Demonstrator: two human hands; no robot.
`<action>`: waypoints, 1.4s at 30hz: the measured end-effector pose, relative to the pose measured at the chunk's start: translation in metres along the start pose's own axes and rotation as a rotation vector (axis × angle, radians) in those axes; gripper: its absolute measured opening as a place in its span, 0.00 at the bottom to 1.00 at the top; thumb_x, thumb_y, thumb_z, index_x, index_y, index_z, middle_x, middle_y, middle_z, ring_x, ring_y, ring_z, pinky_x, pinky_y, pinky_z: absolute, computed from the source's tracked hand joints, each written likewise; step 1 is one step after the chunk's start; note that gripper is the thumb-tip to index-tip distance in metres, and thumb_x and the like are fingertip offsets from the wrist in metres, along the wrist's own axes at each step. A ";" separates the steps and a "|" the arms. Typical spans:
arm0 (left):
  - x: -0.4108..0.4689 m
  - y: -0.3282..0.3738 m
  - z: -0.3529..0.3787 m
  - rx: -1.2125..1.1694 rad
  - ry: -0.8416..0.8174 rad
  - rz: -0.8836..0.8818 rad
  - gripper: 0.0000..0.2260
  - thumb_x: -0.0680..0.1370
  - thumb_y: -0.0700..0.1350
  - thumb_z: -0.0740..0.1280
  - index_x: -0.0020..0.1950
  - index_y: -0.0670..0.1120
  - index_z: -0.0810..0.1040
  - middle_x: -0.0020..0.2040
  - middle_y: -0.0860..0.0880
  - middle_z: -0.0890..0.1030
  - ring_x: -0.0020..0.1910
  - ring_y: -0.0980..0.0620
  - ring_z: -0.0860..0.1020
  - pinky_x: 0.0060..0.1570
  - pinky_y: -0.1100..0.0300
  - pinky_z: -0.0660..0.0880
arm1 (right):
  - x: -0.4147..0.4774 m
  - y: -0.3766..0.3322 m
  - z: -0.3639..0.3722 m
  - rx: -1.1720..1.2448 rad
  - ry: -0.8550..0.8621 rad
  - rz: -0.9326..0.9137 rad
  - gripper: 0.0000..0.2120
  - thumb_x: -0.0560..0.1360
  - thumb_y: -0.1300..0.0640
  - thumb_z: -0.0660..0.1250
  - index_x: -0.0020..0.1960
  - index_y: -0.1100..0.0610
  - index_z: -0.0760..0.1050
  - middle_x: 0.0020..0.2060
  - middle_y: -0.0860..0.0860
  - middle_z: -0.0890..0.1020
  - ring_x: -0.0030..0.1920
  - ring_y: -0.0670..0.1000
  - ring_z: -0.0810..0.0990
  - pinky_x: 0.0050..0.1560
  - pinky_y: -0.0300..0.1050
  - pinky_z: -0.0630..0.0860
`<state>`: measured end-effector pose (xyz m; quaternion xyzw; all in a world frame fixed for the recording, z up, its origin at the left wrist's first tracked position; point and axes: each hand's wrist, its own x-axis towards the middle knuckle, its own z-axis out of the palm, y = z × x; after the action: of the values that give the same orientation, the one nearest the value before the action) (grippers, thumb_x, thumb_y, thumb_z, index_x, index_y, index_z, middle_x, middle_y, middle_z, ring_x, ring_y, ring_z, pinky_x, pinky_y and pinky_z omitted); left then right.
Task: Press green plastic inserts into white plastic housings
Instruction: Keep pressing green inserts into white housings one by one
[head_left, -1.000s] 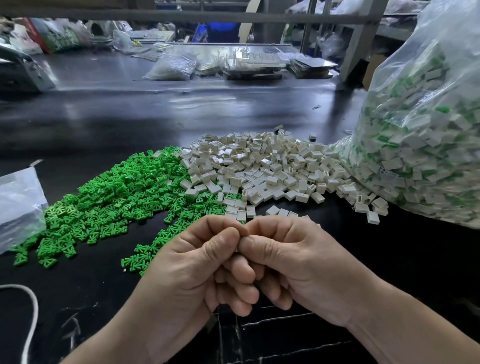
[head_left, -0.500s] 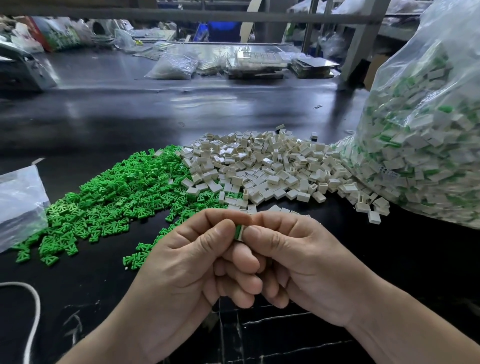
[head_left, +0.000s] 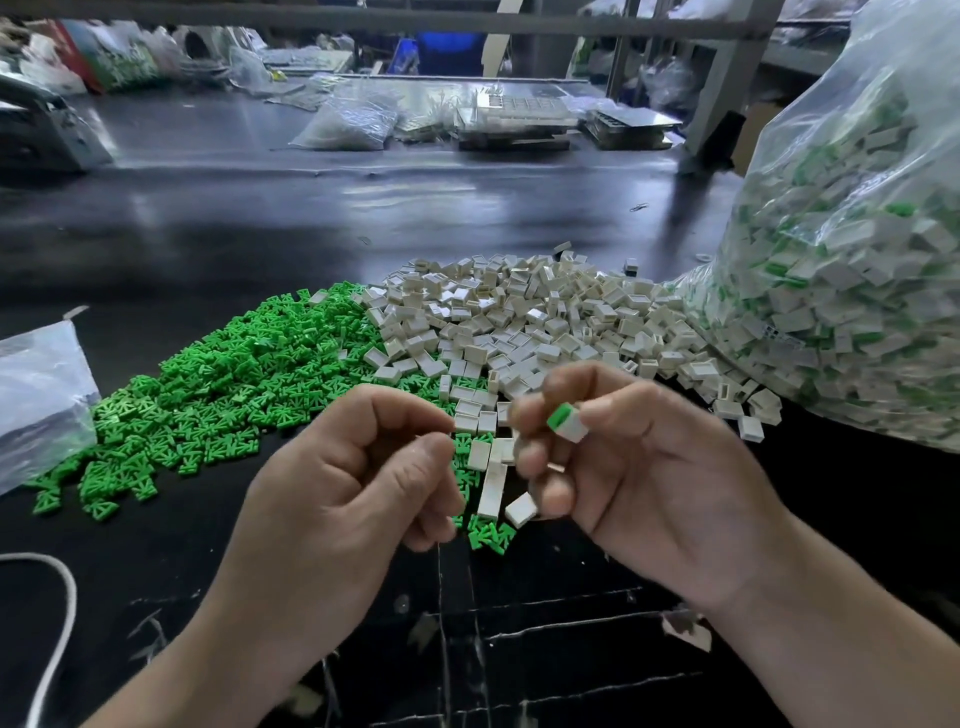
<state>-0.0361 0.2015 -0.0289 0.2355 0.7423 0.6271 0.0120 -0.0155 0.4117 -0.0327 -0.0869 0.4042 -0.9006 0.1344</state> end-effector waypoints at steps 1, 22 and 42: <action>0.000 -0.001 -0.002 0.104 0.001 -0.023 0.07 0.72 0.57 0.66 0.47 0.58 0.78 0.36 0.48 0.83 0.29 0.52 0.81 0.28 0.61 0.78 | 0.000 -0.005 -0.003 0.010 0.048 -0.023 0.09 0.66 0.62 0.72 0.46 0.58 0.80 0.44 0.58 0.81 0.38 0.52 0.80 0.32 0.42 0.78; 0.003 -0.026 0.012 1.029 -0.267 0.192 0.03 0.75 0.53 0.67 0.44 0.55 0.77 0.38 0.57 0.75 0.34 0.54 0.75 0.28 0.59 0.72 | 0.001 0.017 -0.001 -1.886 0.249 0.119 0.07 0.76 0.47 0.62 0.43 0.50 0.70 0.35 0.45 0.75 0.41 0.50 0.76 0.43 0.48 0.75; 0.005 -0.016 0.014 -0.126 0.102 -0.091 0.08 0.69 0.51 0.70 0.47 0.56 0.80 0.43 0.48 0.86 0.42 0.49 0.85 0.39 0.59 0.81 | 0.001 0.009 -0.003 -0.355 0.104 0.154 0.15 0.73 0.62 0.72 0.59 0.59 0.78 0.43 0.59 0.81 0.28 0.48 0.73 0.24 0.39 0.68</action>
<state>-0.0414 0.2145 -0.0456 0.1682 0.7109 0.6826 0.0174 -0.0160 0.4073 -0.0411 -0.0316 0.5685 -0.8055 0.1644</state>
